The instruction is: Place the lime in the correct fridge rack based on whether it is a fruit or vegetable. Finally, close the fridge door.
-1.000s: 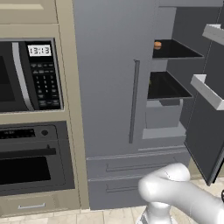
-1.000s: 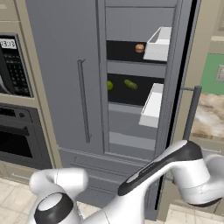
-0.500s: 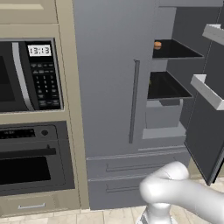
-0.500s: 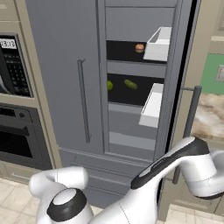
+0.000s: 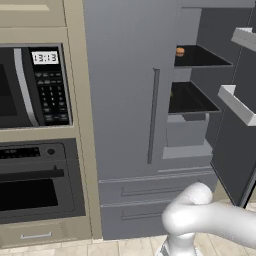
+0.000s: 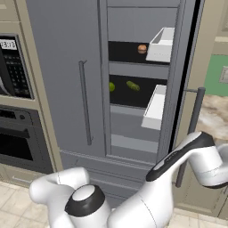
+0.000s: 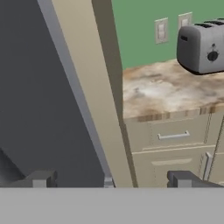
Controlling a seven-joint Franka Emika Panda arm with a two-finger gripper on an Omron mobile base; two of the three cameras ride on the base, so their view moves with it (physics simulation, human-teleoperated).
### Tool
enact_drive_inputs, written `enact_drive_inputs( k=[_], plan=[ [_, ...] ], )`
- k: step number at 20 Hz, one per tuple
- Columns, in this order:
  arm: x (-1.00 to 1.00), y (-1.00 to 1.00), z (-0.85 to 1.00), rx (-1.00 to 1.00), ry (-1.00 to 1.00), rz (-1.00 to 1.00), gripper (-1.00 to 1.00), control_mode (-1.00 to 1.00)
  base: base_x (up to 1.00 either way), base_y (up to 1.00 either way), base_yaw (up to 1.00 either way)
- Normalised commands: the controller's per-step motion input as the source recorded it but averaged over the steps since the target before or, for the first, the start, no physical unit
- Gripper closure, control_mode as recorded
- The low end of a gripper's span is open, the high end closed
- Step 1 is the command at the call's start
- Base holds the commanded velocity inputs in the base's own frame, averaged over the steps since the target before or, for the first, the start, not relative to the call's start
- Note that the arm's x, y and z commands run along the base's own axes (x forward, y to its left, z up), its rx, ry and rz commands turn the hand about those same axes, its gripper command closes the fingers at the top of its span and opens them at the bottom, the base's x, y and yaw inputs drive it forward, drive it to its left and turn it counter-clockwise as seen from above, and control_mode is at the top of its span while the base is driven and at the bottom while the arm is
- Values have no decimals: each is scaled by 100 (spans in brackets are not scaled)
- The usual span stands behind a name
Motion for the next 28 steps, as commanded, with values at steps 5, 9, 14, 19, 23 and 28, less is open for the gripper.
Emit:
enact_drive_inputs(
  k=[5,9,14,19,23,28],
  plan=[
    [28,15,-1,0,0,2,-100,-100,0,0,0],
    [25,60,0,-1,0,7,-100,-100,0,0,0],
    [34,61,0,-1,0,9,-100,-100,0,0,0],
    [34,77,0,-2,0,7,-100,-100,0,0,0],
    [36,95,0,-4,0,5,-100,-100,0,0,0],
    [39,100,0,-5,0,3,-100,-100,0,0,0]
  ],
)
